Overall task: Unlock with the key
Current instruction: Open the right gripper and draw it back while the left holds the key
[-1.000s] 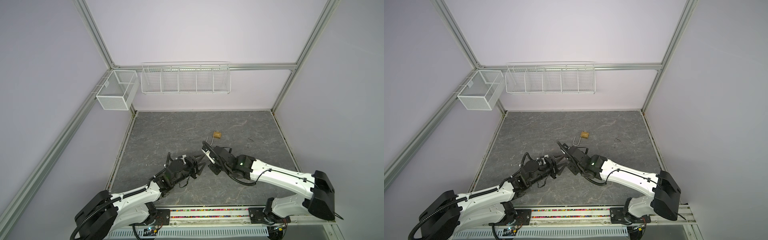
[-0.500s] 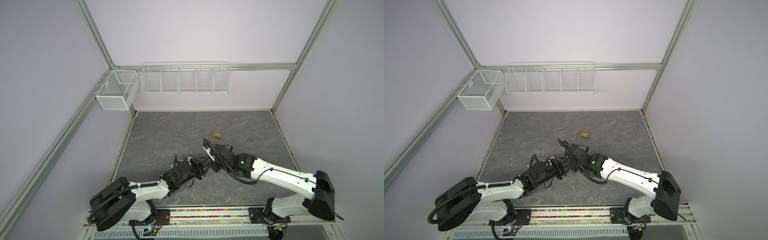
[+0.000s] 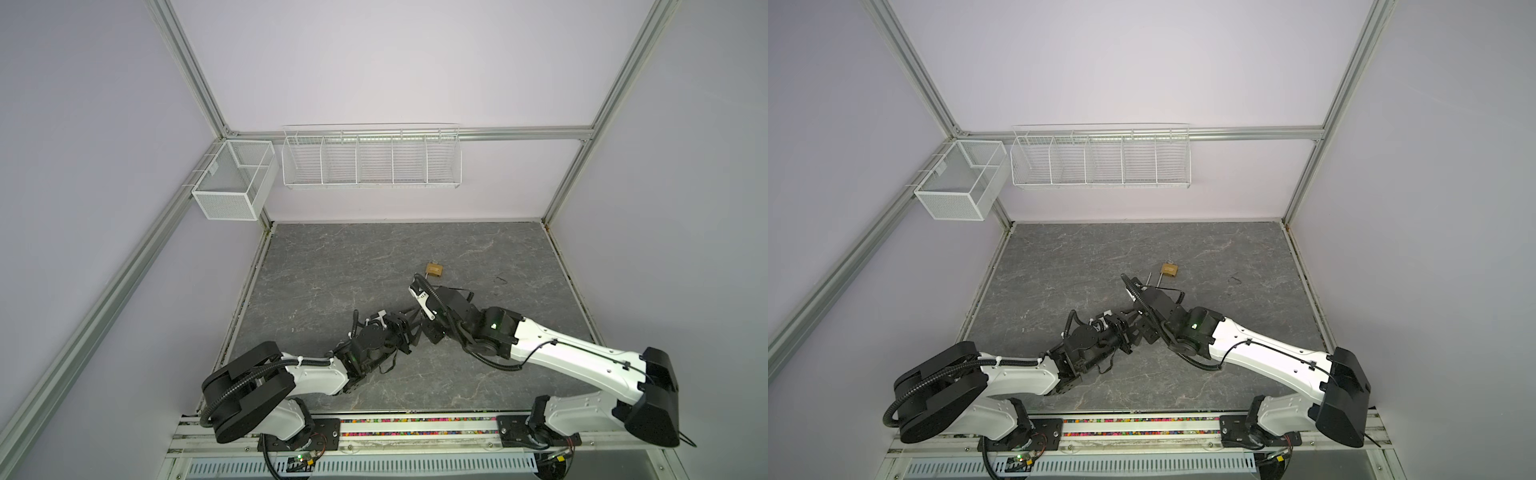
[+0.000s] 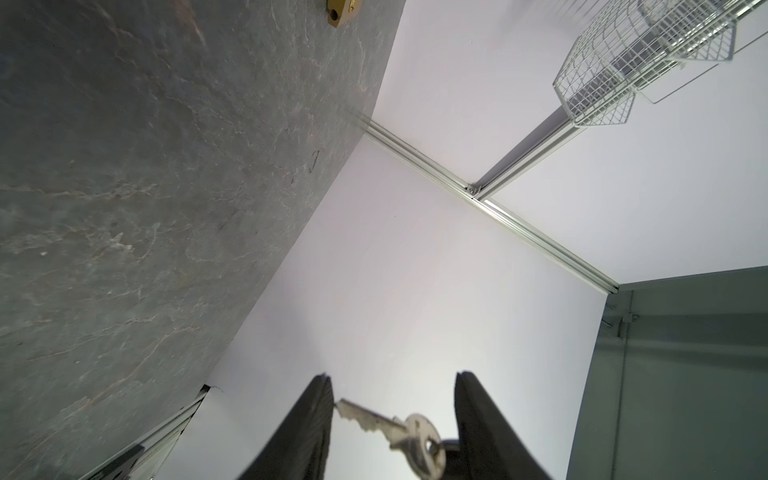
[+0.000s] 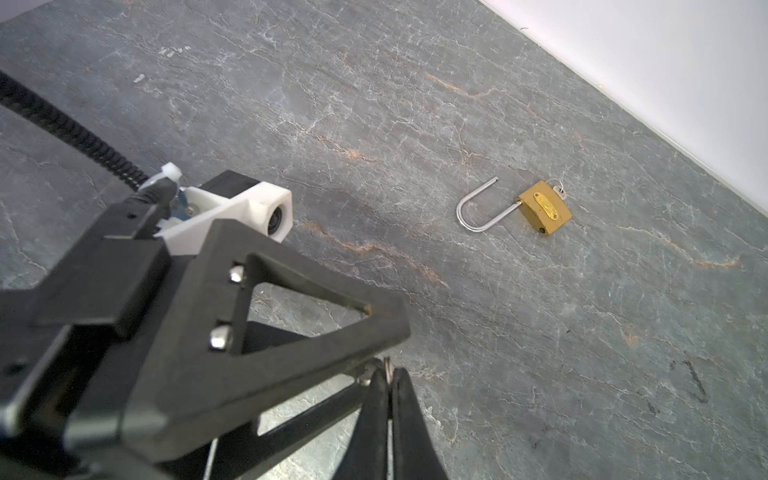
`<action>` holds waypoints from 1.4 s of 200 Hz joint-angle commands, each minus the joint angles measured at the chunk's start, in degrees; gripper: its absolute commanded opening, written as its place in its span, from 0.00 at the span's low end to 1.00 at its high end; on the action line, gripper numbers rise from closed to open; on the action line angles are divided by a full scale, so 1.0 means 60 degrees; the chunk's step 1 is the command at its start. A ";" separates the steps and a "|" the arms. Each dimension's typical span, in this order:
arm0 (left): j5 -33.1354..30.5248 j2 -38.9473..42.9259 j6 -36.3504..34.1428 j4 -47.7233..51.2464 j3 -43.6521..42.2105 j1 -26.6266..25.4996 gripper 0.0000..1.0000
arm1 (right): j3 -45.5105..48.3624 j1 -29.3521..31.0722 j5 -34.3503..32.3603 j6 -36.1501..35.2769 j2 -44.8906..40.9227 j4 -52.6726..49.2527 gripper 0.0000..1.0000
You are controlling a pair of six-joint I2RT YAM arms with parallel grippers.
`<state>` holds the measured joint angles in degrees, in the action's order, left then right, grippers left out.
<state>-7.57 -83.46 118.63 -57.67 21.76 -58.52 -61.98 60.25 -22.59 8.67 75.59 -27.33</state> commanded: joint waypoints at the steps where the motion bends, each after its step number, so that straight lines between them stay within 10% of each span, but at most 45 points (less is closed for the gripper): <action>1: -0.0232 -0.0451 0.0941 -0.1108 0.0398 -0.0035 0.45 | 0.0248 0.0000 0.0221 0.0260 -0.0276 0.0297 0.07; 97: -0.0627 -0.1029 0.0737 -0.2110 0.0362 -0.0068 0.00 | 0.0643 0.0000 0.0286 0.0381 -0.0828 0.0199 0.07; 154: -0.0528 -0.1390 -0.0216 -0.2774 0.0453 -0.0050 0.00 | 0.0925 -0.0003 -0.0034 0.0569 -0.1292 -0.0044 0.07; 181: -0.0100 -0.1089 -0.1409 -0.2321 0.0463 0.0041 0.00 | 0.1149 -0.0007 -0.0040 0.0993 -0.1834 -0.0245 0.09; 224: 0.0616 0.1662 -0.5349 0.1986 0.0725 0.0391 0.00 | 0.2619 -0.0106 0.0459 0.2189 -0.4086 0.0278 0.43; 252: 0.0618 0.3411 -0.8541 0.6301 0.2122 0.0145 0.00 | 0.3944 -0.1034 0.3407 0.3037 -0.5469 0.2429 0.53; 280: 0.1309 0.3470 -0.9342 0.5180 0.1800 0.0143 0.00 | 0.5110 -0.1784 0.5576 0.4139 -0.6303 0.5621 0.60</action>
<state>-3.73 -62.02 74.32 -32.23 34.09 -57.52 -35.42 52.05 -3.68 25.87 40.58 -12.16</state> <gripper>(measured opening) 0.047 0.595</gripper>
